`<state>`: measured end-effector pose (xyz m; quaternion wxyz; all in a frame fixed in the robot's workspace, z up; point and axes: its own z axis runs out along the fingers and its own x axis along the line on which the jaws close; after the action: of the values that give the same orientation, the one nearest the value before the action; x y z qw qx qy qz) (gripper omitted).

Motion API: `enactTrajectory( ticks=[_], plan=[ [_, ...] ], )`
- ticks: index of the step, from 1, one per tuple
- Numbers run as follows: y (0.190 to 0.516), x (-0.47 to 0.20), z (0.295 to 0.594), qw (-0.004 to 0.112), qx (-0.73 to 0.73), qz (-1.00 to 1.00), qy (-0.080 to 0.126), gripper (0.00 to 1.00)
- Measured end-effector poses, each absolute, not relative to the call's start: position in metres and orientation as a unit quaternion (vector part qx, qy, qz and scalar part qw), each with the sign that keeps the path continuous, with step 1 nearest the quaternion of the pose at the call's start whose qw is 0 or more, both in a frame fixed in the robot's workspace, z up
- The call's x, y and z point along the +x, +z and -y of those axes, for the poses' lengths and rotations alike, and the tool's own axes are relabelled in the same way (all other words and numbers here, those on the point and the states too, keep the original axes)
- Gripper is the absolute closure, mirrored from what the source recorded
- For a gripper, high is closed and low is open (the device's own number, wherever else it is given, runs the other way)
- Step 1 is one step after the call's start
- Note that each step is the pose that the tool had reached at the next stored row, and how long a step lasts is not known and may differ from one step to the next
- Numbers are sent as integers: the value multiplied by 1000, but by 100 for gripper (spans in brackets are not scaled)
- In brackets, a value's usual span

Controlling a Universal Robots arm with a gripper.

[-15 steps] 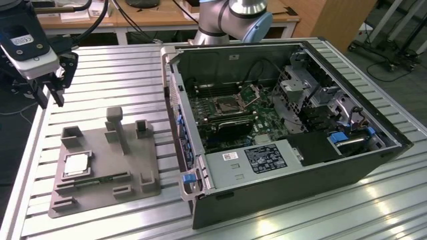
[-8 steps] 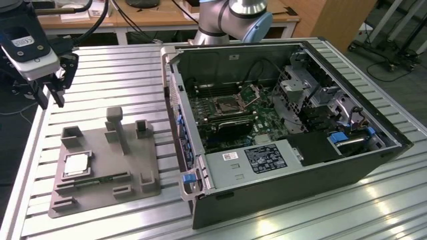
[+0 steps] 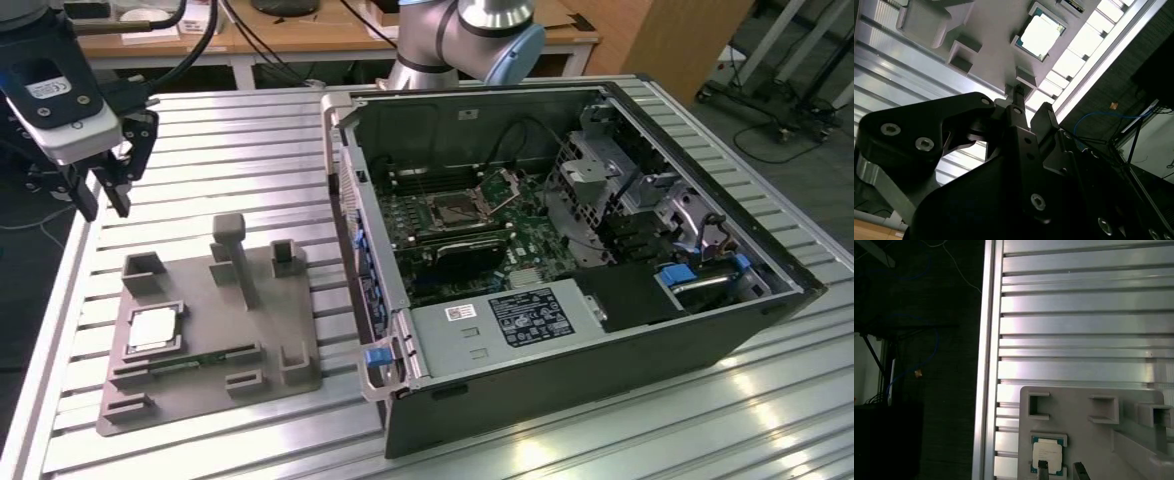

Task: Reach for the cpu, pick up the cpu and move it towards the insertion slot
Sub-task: 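Reach for the cpu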

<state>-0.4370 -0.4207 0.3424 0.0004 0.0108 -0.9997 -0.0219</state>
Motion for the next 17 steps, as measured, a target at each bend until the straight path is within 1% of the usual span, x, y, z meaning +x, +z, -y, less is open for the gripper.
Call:
enactTrajectory(
  ticks=[17],
  plan=[
    [335,-437,421,0,11,1000,-22,67]
  ],
)
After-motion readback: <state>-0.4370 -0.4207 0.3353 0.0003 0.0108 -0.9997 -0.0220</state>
